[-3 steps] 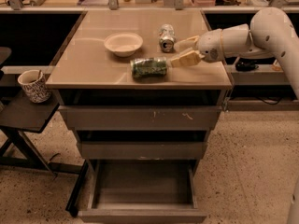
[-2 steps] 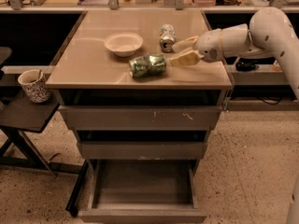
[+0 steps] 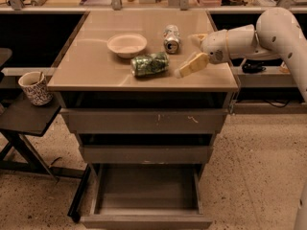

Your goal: Place green can into bottom drawer

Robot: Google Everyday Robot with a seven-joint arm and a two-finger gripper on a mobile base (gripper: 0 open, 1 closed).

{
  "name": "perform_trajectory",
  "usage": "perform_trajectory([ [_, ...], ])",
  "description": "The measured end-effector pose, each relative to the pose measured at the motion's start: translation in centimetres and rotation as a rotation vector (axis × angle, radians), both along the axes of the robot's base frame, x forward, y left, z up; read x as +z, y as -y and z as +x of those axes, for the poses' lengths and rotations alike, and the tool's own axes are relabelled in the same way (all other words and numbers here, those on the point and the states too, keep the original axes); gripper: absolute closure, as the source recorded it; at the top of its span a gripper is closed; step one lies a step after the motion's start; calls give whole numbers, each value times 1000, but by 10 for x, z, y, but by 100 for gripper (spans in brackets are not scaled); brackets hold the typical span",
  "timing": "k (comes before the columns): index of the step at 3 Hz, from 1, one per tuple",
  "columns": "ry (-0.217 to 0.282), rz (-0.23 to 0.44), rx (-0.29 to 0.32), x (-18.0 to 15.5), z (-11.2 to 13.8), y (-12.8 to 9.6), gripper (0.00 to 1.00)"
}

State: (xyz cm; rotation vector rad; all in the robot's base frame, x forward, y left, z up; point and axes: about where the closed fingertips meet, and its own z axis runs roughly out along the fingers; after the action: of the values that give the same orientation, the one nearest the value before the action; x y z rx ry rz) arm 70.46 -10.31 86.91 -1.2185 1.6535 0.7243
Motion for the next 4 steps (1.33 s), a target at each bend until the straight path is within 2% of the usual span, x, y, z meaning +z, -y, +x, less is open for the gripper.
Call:
perform_trajectory([
  [1,0,-2,2,0,0,-1,0],
  [2,23,-98,47,7,5,-21,0],
  [3,52,-241,128,13,23,-55,0],
  [4,59,-245,148,17,25,-67,0],
])
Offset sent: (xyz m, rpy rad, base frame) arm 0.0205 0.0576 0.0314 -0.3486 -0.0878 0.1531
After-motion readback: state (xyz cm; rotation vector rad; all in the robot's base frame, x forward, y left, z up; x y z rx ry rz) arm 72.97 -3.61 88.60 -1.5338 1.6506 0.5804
